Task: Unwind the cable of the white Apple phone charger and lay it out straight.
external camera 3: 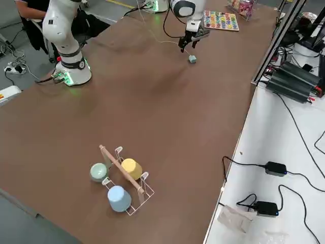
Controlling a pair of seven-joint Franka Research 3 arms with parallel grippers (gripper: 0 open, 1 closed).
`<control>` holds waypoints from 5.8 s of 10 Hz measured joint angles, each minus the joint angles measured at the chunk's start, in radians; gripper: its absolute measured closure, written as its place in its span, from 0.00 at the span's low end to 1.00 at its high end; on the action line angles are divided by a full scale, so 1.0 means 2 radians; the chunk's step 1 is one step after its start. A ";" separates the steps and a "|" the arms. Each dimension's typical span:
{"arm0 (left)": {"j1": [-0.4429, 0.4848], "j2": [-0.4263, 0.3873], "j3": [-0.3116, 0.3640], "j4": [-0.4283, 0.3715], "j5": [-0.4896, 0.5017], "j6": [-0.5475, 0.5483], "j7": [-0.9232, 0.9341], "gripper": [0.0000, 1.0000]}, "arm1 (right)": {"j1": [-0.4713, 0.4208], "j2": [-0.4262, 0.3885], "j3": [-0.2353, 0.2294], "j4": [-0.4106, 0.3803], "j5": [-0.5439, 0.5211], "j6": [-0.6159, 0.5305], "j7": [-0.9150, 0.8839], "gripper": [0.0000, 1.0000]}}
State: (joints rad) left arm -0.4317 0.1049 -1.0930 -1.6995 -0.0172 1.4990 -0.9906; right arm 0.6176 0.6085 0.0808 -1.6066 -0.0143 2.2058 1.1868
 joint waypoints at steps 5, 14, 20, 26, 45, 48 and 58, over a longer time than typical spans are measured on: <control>0.001 0.000 -0.028 -0.006 -0.004 0.001 -0.001 0.96 | 0.018 0.068 -0.001 0.078 -0.014 0.013 0.001 0.02; 0.000 0.001 -0.035 -0.008 -0.005 0.001 0.002 0.96 | 0.051 0.108 -0.003 0.094 -0.014 0.035 0.116 0.02; 0.007 0.001 -0.034 -0.008 -0.005 0.001 0.003 0.96 | 0.051 0.132 -0.008 0.111 -0.014 0.047 0.129 0.04; 0.009 0.002 -0.032 -0.008 -0.005 0.000 0.003 0.96 | 0.051 0.147 -0.011 0.114 -0.026 0.047 0.130 0.11; 0.060 0.016 -0.026 -0.002 0.005 -0.004 0.018 0.96 | -0.020 0.148 -0.018 0.183 -0.072 0.085 -0.130 0.52; 0.070 0.032 -0.024 -0.002 0.020 -0.002 0.018 0.96 | -0.022 0.158 -0.029 0.183 -0.072 0.127 -0.177 0.52; 0.065 0.041 -0.025 -0.022 0.022 0.006 0.018 0.96 | -0.023 0.209 -0.066 0.197 -0.075 0.194 -0.219 0.50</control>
State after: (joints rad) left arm -0.3019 0.1866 -1.1424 -1.7444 0.0264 1.5106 -0.9550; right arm 0.5712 1.0263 -0.0510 -1.2129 -0.1653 2.5933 0.7492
